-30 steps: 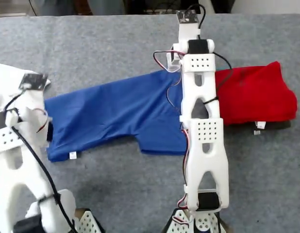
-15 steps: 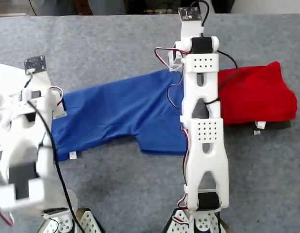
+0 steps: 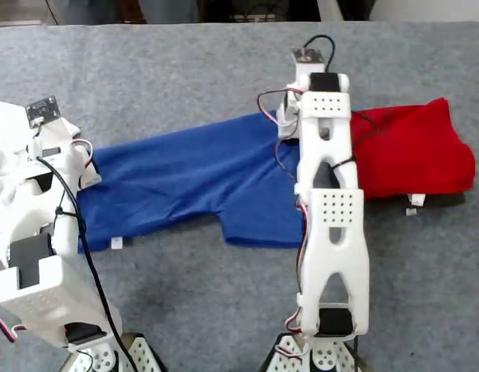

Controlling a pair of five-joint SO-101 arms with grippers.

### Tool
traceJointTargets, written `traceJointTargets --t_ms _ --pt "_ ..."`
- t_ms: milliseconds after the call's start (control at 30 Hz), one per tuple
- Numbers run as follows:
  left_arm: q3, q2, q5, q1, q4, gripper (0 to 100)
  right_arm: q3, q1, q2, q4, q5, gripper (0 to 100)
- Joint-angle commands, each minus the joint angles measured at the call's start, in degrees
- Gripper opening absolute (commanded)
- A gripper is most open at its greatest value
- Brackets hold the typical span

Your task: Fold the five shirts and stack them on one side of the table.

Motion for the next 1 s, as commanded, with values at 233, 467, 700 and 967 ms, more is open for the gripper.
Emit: traceJointTargets --t_ms 233,467,700,967 --pt "-2.4 -8.1 0.3 -0.9 2.1 3 -19.3 -2.4 -0.7 5.2 -0.3 1.5" --pt "0.3 -23.0 -6.4 -0.9 7.7 3 -20.9 -4.2 -8.4 5.4 8.9 1.5" --pt "12.9 -30.2 -9.8 -0.7 5.9 3 4.5 -8.8 -30.2 5.4 26.1 1.8" --pt "20.6 -26.5 -9.7 -0.8 -1.1 3 46.5 -11.3 -59.5 4.7 45.0 1.8"
